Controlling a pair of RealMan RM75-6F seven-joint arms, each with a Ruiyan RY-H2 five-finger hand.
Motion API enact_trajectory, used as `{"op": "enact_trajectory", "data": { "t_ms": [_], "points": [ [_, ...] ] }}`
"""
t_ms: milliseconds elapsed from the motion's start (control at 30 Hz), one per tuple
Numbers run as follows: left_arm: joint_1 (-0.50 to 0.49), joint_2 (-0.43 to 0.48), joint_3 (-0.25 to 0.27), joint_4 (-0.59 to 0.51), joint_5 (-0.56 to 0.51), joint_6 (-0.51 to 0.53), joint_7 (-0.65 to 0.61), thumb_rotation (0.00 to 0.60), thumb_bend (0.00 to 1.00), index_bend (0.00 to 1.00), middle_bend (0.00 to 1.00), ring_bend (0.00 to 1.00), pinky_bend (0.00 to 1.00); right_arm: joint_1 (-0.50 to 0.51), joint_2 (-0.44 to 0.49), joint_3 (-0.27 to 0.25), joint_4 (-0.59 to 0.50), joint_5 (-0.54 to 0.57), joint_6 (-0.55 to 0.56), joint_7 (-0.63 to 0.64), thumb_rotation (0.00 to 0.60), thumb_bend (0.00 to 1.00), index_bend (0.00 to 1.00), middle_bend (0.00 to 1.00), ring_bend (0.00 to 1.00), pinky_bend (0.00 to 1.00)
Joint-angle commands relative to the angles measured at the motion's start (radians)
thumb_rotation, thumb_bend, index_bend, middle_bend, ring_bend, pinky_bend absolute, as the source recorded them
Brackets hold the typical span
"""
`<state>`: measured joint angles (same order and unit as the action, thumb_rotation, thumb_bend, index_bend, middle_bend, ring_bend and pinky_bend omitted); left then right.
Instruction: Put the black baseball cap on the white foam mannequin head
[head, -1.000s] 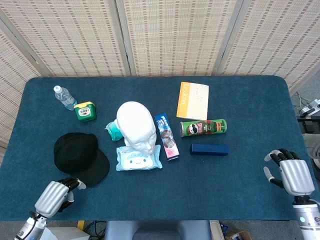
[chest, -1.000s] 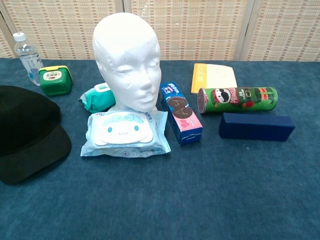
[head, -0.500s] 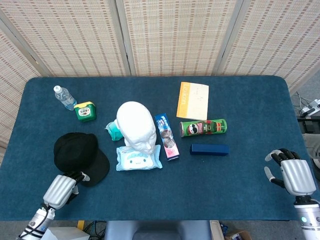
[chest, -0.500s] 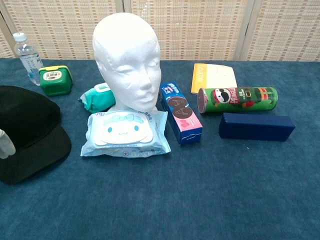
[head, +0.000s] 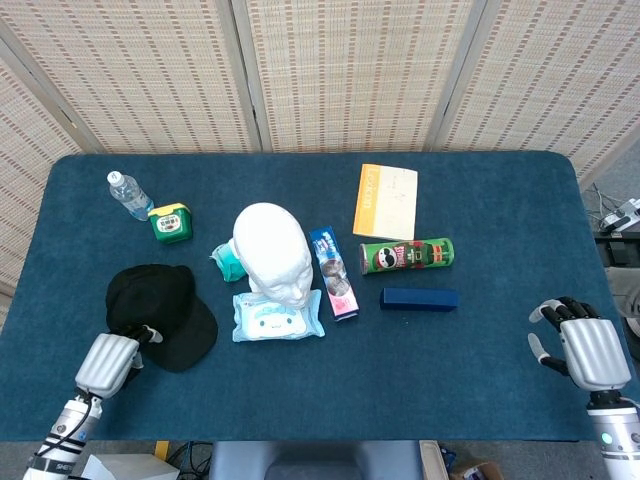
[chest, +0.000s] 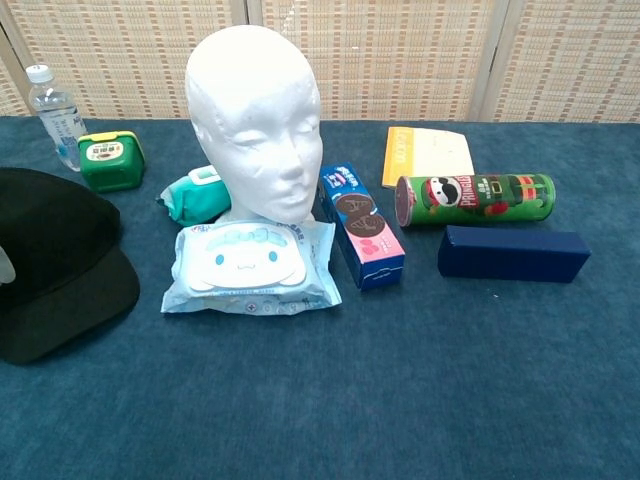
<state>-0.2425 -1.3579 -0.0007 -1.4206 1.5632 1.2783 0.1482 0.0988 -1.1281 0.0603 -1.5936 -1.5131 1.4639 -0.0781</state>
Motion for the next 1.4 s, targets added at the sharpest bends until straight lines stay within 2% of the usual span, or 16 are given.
{"op": "enact_trajectory", "data": {
  "t_ms": [33,567,867,1033,1200,1267,1400],
  "points": [
    [-0.003,0.006,-0.011,0.012,-0.023,-0.007,-0.002,0.600,1.00,0.37,0.39,0.34,0.45,0.000,0.000,0.000,0.000,0.000,-0.001,-0.001,0.600,0.37,0.46,0.40,0.28,0.33],
    [-0.016,0.036,-0.050,0.060,-0.116,-0.030,-0.027,0.600,1.00,0.37,0.39,0.34,0.44,0.000,-0.005,-0.005,-0.002,-0.006,0.000,-0.018,0.600,0.37,0.46,0.40,0.28,0.33],
    [-0.034,0.049,-0.086,0.112,-0.211,-0.088,-0.036,0.600,1.00,0.37,0.38,0.34,0.43,0.001,-0.005,-0.002,-0.003,0.000,-0.002,-0.019,0.600,0.37,0.46,0.40,0.28,0.33],
    [-0.023,0.054,-0.082,0.114,-0.225,-0.081,-0.037,0.600,1.00,0.37,0.38,0.34,0.43,0.001,-0.003,-0.002,-0.003,0.001,-0.003,-0.016,0.600,0.37,0.46,0.40,0.28,0.33],
    [-0.002,0.077,-0.062,0.066,-0.202,-0.043,-0.030,0.600,0.99,0.37,0.37,0.32,0.43,0.001,-0.004,-0.002,-0.003,0.000,-0.002,-0.016,0.600,0.37,0.46,0.40,0.28,0.33],
    [0.010,0.086,-0.053,0.041,-0.184,-0.017,-0.028,0.600,0.95,0.37,0.36,0.32,0.43,0.001,-0.004,-0.003,-0.003,0.000,-0.002,-0.017,0.600,0.37,0.46,0.40,0.28,0.33],
    [0.032,0.092,-0.042,0.012,-0.155,0.037,-0.028,0.600,0.76,0.41,0.39,0.33,0.43,0.001,-0.003,-0.003,-0.004,-0.001,-0.003,-0.017,0.600,0.37,0.46,0.40,0.28,0.33]
  ]
}}
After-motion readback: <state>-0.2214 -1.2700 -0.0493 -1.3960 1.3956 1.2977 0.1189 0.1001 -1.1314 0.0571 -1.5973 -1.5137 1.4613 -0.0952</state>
